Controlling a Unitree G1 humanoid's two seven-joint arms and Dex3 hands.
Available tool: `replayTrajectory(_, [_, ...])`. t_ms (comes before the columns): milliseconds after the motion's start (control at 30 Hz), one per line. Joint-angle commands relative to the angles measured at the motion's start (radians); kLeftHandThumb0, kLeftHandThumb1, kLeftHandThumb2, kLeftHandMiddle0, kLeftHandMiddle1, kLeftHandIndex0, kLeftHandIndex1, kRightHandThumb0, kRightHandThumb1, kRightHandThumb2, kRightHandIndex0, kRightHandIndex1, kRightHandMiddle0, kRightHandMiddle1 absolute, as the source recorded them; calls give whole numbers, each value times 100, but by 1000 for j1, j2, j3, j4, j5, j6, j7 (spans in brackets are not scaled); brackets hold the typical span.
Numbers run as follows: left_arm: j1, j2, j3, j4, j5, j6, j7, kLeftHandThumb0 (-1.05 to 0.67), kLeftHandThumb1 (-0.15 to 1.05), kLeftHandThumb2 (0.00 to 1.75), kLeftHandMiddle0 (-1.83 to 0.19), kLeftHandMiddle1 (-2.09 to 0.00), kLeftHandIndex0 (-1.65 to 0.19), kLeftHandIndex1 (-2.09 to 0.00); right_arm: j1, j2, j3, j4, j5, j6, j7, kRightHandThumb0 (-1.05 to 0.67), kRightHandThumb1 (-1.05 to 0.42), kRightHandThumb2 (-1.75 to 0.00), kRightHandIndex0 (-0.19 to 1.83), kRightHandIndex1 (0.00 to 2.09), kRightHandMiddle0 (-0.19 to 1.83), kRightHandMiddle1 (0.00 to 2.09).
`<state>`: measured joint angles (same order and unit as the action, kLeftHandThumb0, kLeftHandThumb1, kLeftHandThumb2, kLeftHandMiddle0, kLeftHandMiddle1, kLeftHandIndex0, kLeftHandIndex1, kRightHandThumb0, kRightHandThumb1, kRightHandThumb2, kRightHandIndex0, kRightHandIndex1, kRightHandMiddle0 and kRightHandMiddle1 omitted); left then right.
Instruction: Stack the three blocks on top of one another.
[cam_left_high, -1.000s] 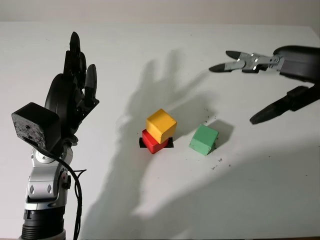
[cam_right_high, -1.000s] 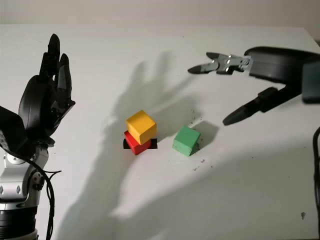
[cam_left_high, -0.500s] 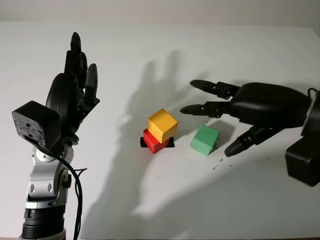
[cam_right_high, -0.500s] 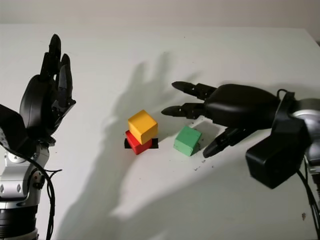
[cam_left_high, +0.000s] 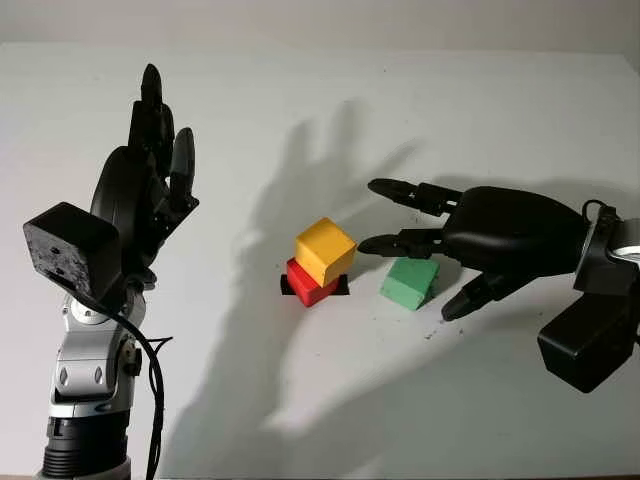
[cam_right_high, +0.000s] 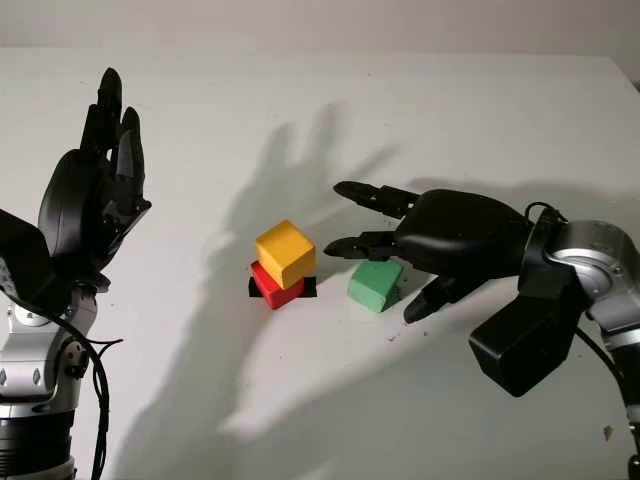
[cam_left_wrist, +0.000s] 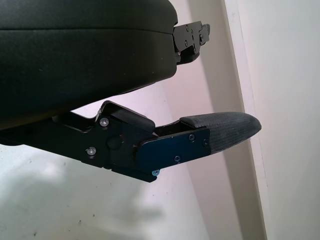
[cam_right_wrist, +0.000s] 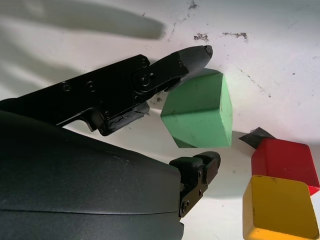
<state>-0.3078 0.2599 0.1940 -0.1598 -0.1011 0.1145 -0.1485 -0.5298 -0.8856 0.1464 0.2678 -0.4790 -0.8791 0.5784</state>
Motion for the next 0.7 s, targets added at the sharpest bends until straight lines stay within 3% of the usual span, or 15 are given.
replayTrajectory(0, [10, 10, 3, -6, -2, -8, -3, -81, 105, 66, 19, 0, 19, 0, -18, -16, 6, 14, -6, -10, -14, -49, -90, -5, -14, 6, 41, 17])
replayTrajectory(333, [12, 7, 2, -10, -1, -5, -2, -82, 105, 65, 19, 0, 19, 0, -56, 9, 26, 95, -11, -65, -95, -40, -95, -6, 0, 10, 61, 30])
replayTrajectory(367, [13, 8, 2, -11, 1, -4, -1, -82, 105, 65, 19, 0, 19, 0, -58, 12, 28, 97, -10, -64, -100, -39, -96, -6, 4, 10, 67, 39])
replayTrajectory(500, [13, 7, 0, -13, 6, 3, 4, -82, 105, 64, 19, 0, 19, 0, -68, 20, 36, 108, 13, -66, -101, -38, -96, -6, 12, 6, 52, 99])
replayTrajectory(667, [12, 7, -1, -11, 6, 6, 4, -83, 105, 64, 19, 0, 19, 0, -69, 31, 47, 105, 71, -40, -73, -41, -97, -5, 15, 7, 48, 113])
